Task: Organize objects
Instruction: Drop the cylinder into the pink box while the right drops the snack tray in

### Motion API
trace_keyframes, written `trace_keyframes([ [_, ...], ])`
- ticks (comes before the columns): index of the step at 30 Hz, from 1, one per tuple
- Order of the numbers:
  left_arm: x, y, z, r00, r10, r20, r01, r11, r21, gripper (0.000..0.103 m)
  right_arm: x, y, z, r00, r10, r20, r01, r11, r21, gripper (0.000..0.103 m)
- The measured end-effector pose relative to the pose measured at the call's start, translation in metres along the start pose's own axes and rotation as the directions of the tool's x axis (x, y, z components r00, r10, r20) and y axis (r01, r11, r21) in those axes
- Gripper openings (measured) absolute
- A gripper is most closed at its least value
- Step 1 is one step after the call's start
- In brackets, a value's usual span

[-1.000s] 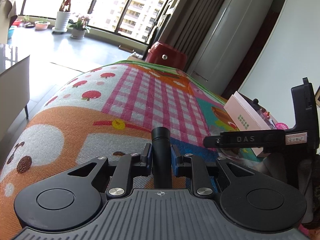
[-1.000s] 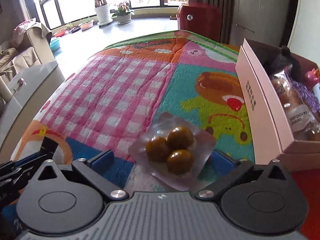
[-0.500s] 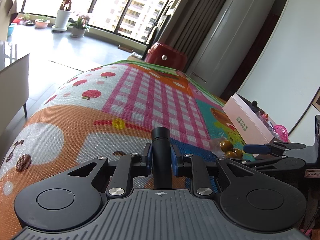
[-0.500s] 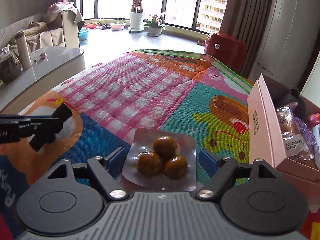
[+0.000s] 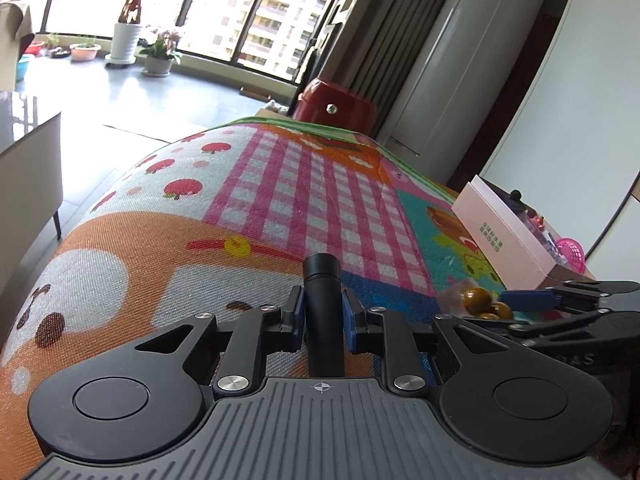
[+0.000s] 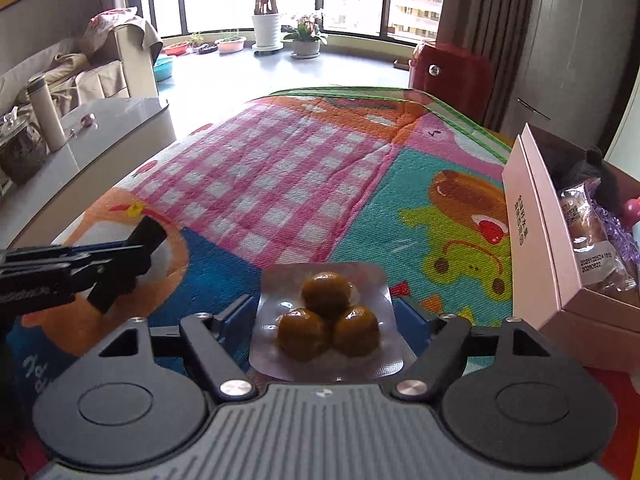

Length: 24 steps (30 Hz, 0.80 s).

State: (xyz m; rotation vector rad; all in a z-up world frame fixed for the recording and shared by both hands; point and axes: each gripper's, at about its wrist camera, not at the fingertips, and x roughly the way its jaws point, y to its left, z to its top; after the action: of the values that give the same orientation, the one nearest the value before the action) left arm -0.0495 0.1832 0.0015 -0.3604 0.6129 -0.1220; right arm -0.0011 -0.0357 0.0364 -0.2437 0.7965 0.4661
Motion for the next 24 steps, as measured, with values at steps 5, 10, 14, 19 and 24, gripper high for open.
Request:
trace_keyframes([
  [5, 0.0, -0.016, 0.002, 0.998, 0.058, -0.028, -0.055, 0.995, 0.084, 0.022, -0.067, -0.013, -0.02, 0.997, 0.008, 0.076, -0.007, 1.0, -0.009, 0.077],
  [10, -0.019, -0.059, 0.009, 0.995, -0.025, -0.093, 0.041, 0.985, 0.168, 0.022, -0.15, -0.057, -0.04, 0.983, -0.062, 0.172, 0.055, 0.997, 0.046, 0.077],
  [14, -0.037, -0.125, 0.048, 0.987, -0.159, -0.006, 0.156, 0.958, 0.24, 0.022, -0.202, -0.093, -0.063, 0.956, -0.148, 0.254, 0.124, 0.987, 0.105, 0.077],
  [19, -0.016, -0.223, 0.098, 0.961, -0.272, 0.046, 0.239, 0.903, 0.358, 0.022, -0.227, -0.128, -0.089, 0.917, -0.263, 0.299, 0.21, 0.958, 0.197, 0.077],
  [24, 0.06, -0.275, 0.116, 0.934, -0.358, 0.006, 0.341, 0.896, 0.285, 0.026, -0.216, -0.153, -0.101, 0.921, -0.282, 0.269, 0.21, 0.941, 0.265, 0.077],
])
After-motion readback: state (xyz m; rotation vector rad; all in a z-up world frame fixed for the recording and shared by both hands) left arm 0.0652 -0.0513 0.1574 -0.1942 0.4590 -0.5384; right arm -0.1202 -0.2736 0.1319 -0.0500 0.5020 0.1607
